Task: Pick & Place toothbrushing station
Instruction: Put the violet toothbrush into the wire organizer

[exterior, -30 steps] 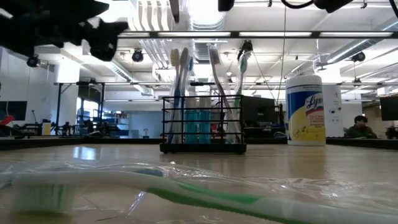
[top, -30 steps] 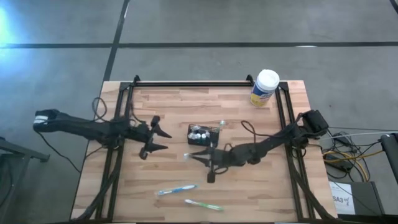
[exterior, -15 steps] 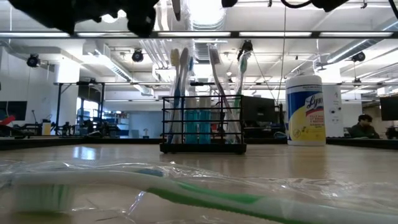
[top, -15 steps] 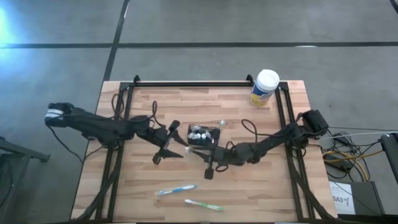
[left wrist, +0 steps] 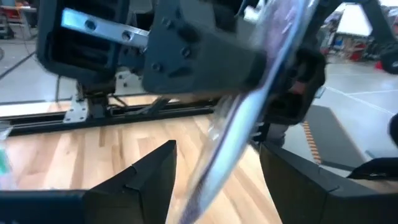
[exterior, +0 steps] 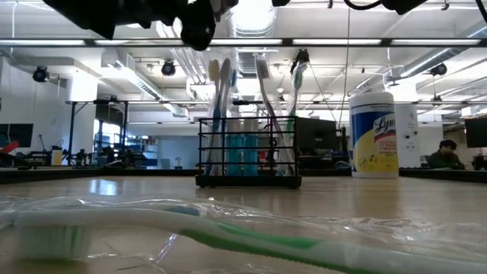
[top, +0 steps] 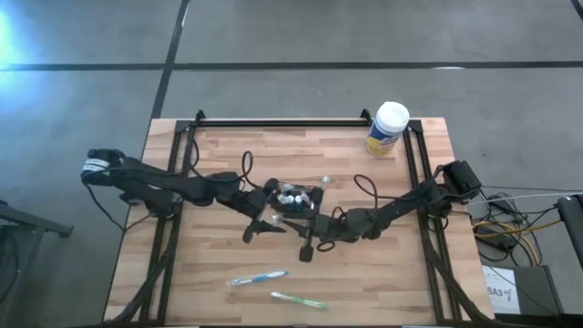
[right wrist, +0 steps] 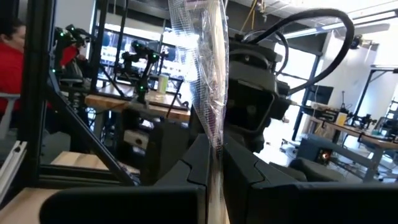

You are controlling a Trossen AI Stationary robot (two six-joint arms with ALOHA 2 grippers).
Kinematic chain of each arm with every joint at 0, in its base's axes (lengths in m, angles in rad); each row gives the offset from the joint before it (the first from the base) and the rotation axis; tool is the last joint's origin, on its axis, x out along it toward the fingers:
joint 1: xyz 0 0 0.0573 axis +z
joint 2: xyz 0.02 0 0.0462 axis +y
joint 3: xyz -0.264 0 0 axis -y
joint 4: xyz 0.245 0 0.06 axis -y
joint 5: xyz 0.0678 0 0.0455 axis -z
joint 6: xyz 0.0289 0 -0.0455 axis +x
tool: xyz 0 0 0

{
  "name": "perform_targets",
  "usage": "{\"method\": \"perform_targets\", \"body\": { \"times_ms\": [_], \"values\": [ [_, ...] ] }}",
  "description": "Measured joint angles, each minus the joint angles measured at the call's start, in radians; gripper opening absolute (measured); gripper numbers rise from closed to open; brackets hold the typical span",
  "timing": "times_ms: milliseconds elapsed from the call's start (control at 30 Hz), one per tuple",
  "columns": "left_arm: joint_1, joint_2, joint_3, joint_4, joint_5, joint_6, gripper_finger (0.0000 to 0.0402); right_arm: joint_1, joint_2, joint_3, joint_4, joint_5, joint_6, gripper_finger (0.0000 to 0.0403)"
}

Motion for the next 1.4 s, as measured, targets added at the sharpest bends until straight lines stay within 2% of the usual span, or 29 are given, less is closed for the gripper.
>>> {"method": "perform_targets", "body": {
  "times_ms": [100,167,467,700,833,933,1133,1400],
  "values": [
    [0.0,0.01,0.005,-0.003,-0.015,0.021,0.0221,0.0,0.0,0.0,0.002,0.0,0.0,0.0013],
    [0.0,0.006,0.002,-0.006,-0.015,0.031,0.0197,0.004,0.0,0.0,0.002,0.0,-0.005,0.0013],
    [-0.002,-0.028,0.002,-0.005,-0.004,0.074,0.003,0.014,0.0,-0.002,0.013,0.026,-0.01,0.0013],
    [-0.014,-0.026,0.002,-0.035,-0.007,0.089,0.0029,0.014,0.0,-0.003,0.001,0.027,0.002,0.0024],
    [-0.014,-0.025,0.002,-0.057,-0.007,0.08,0.0029,0.013,-0.02,-0.003,-0.007,0.024,0.102,0.0063],
    [-0.014,-0.023,0.001,-0.074,-0.013,0.086,0.0029,0.015,-0.065,0.0,-0.035,0.024,0.115,0.0101],
    [-0.014,-0.023,0.0,-0.097,-0.049,0.104,0.0029,0.015,-0.113,0.02,-0.181,0.023,0.188,0.0155],
    [-0.015,-0.023,0.001,-0.094,-0.054,0.111,0.0029,0.007,-0.104,0.108,-0.343,0.023,0.231,0.0176]
  ]
}}
